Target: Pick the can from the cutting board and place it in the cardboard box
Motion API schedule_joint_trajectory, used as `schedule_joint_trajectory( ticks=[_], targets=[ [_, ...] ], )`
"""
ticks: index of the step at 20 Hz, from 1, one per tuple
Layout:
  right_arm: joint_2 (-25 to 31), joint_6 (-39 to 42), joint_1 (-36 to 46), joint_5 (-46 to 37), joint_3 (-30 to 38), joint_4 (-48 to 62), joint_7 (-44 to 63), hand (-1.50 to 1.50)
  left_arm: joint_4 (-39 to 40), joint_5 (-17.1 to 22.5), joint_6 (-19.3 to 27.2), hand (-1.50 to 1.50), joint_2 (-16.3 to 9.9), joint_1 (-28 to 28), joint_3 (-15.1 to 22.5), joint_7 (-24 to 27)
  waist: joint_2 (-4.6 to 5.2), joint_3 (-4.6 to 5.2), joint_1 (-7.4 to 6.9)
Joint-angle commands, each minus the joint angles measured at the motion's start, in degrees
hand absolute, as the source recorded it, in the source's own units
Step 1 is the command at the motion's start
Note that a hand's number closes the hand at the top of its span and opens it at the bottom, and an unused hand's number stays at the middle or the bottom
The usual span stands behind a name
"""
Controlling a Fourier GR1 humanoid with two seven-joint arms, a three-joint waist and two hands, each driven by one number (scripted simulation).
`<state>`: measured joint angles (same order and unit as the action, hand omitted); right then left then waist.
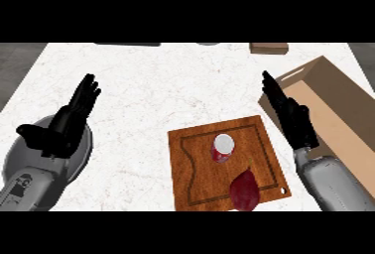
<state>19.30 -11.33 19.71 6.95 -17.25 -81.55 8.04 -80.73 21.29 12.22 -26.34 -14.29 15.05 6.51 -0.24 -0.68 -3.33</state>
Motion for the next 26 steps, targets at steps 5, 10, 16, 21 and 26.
schedule_joint_trajectory(
  ticks=[5,10,16,21,26],
  targets=[
    [2.98,12.84,7.25,15.66,17.49,11.29,-10.55,1.50,-4.50,2.02,5.92,0.00,2.17,3.35,-4.07,-4.96,0.53,0.50,1.68],
    [4.70,10.37,6.41,0.30,12.39,28.05,-24.31,-1.50,-7.91,2.41,8.11,0.00,4.49,3.51,-2.79,-10.12,0.70,0.54,1.58],
    [8.34,16.98,11.63,-5.25,8.22,24.65,-30.76,-1.50,-10.45,2.20,7.65,0.00,4.18,5.75,-3.86,-11.50,0.30,0.67,2.60],
    [18.66,28.94,13.86,-11.61,0.71,20.87,-26.24,-1.50,-8.23,2.43,7.46,0.00,4.52,4.71,-4.44,-11.32,0.25,0.83,3.39],
    [21.89,43.17,19.79,-10.13,-2.62,17.72,-15.15,-1.50,-13.52,0.82,9.46,0.00,4.34,6.58,-2.87,-14.11,-0.14,0.76,2.78]
  ],
)
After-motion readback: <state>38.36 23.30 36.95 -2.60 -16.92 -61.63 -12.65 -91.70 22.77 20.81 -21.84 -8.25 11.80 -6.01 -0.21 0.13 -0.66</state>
